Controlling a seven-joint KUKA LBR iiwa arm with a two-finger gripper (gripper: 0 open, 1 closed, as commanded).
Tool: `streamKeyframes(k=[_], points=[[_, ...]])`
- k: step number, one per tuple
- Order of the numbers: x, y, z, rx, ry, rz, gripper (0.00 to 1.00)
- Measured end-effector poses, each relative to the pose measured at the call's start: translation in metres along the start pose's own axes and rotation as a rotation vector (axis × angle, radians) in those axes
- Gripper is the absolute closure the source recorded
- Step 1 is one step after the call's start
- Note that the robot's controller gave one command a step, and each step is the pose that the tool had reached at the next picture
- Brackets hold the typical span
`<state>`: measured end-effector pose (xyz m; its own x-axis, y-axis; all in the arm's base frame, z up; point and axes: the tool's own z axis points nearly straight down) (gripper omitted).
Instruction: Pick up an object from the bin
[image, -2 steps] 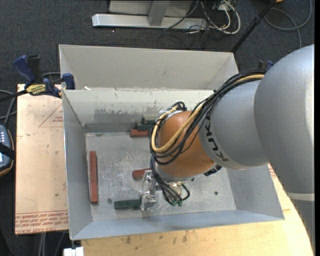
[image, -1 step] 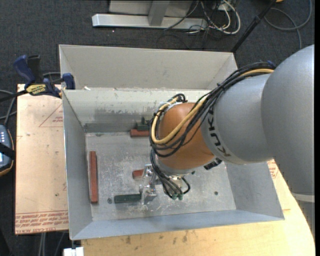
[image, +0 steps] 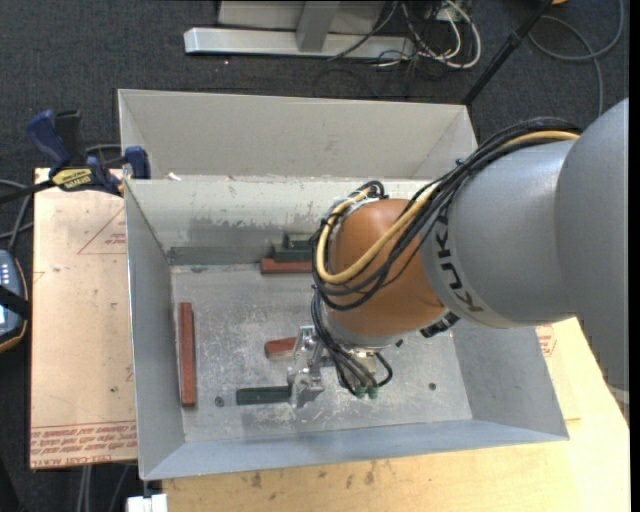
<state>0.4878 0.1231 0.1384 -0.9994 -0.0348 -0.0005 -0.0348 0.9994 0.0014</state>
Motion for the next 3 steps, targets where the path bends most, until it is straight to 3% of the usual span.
streamKeyframes(k=[1,2,3], points=[[-0.003,-0.009,-0.016,0.0,0.0,-0.02,1.0],[-0.005,-0.007,-0.058,0.002,0.005,-0.022,1.0],[-0.014,-0.007,-0.091,0.0,-0.002,0.001,1.0]])
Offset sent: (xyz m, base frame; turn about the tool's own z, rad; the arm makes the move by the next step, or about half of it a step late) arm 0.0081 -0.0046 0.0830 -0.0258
